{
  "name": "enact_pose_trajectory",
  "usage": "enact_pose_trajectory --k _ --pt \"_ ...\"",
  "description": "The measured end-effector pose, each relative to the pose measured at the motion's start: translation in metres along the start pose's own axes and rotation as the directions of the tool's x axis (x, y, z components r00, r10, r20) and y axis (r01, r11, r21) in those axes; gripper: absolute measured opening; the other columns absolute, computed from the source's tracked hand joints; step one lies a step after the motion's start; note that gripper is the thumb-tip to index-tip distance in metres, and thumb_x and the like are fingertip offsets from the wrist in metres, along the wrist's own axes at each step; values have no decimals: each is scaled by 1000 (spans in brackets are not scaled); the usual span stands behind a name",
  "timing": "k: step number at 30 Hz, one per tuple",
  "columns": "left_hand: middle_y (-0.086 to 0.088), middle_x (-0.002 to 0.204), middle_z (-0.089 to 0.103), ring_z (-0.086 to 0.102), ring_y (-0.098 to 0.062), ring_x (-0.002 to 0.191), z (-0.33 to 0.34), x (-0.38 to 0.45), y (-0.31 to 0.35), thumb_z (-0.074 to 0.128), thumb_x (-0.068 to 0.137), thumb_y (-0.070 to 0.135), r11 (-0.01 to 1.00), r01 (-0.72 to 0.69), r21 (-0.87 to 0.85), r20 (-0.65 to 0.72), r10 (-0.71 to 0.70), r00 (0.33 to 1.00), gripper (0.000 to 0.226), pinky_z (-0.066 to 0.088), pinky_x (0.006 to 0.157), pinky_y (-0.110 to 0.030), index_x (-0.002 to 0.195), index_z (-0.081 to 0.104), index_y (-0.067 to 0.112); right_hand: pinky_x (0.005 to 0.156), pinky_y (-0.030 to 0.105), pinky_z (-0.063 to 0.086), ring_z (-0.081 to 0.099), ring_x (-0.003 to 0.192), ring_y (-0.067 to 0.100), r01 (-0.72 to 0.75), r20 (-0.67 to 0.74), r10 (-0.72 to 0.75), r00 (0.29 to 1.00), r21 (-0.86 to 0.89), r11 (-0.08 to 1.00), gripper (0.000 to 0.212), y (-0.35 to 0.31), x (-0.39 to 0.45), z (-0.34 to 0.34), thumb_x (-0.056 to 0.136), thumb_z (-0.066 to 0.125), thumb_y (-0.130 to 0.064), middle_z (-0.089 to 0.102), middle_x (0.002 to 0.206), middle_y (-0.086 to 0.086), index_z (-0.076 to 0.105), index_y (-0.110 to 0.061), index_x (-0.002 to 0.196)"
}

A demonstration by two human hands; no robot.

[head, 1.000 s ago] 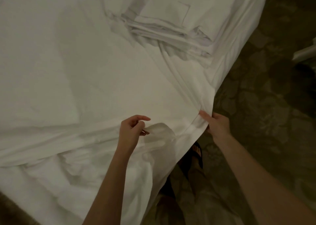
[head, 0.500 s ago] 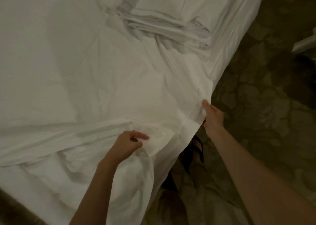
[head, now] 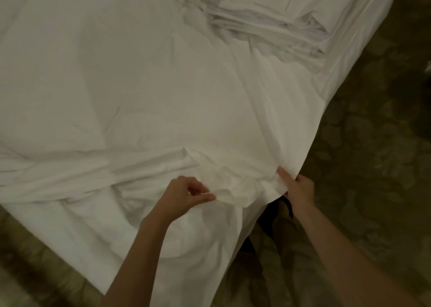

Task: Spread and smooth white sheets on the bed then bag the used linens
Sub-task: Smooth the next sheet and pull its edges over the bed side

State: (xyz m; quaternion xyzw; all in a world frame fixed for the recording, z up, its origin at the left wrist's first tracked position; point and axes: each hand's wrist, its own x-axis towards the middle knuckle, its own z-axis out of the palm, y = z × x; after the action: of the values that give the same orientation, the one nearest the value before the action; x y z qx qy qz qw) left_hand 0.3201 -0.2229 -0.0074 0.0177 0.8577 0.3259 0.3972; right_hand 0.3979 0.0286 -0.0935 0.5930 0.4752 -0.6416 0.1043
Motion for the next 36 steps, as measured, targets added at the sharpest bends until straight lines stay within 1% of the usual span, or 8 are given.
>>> enact_pose_trajectory --k 5,13,16,18,24,27,33,36 --pt "12 99 49 44 -3 90 -6 0 -3 74 66 57 976 -185 114 -124 198 972 17 33 80 -10 66 61 48 85 36 52 60 89 17 326 -192 -365 911 -209 922 30 -5 -32 -10 81 75 -13 58 93 -2 53 -14 102" --pt "4 143 49 25 -22 143 12 23 29 73 81 38 835 -424 350 -54 470 881 17 12 117 -46 84 75 22 118 43 24 27 142 10 710 422 -572 704 -426 560 57 44 -86 26 83 74 -30 45 142 -10 50 -24 134" --pt "10 114 67 54 -12 120 8 19 43 64 89 41 850 -410 330 143 384 912 26 10 118 -44 102 70 20 119 45 16 39 134 5 659 331 -570 752 -378 650 28 40 -101 36 88 68 -32 58 123 -16 68 -20 113" --pt "16 100 66 61 -8 98 2 14 43 62 84 58 853 -409 325 187 366 912 37 21 115 -43 101 66 25 104 41 41 65 105 15 567 345 -474 810 -253 784 10 43 -114 37 91 65 -31 72 98 -6 71 -24 94" --pt "16 84 69 64 -4 83 -20 3 2 48 61 82 889 -232 396 218 154 964 59 45 92 -36 82 69 32 69 28 52 65 74 17 335 202 -349 915 103 937 26 69 -130 30 96 57 -25 69 79 4 69 -3 88" --pt "7 66 62 57 -10 63 -14 -5 -17 62 72 69 908 -161 386 167 103 981 44 40 64 -30 69 64 25 66 33 45 55 70 24 320 139 -341 930 156 935 39 77 -127 23 97 56 -28 60 75 14 62 9 85" --pt "7 73 69 61 -3 58 11 2 1 74 79 42 1000 -3 24 218 -3 976 27 45 54 -16 92 69 19 69 24 53 65 73 8 271 133 -287 949 130 954 20 77 -115 38 96 58 -28 68 77 -5 69 -18 82" --pt "14 46 49 42 1 41 21 13 5 70 87 26 986 -106 132 220 75 973 29 32 44 -12 63 61 15 70 23 52 65 75 9 283 86 -308 947 222 933 22 76 -110 41 96 58 -27 68 77 -4 68 -16 79"
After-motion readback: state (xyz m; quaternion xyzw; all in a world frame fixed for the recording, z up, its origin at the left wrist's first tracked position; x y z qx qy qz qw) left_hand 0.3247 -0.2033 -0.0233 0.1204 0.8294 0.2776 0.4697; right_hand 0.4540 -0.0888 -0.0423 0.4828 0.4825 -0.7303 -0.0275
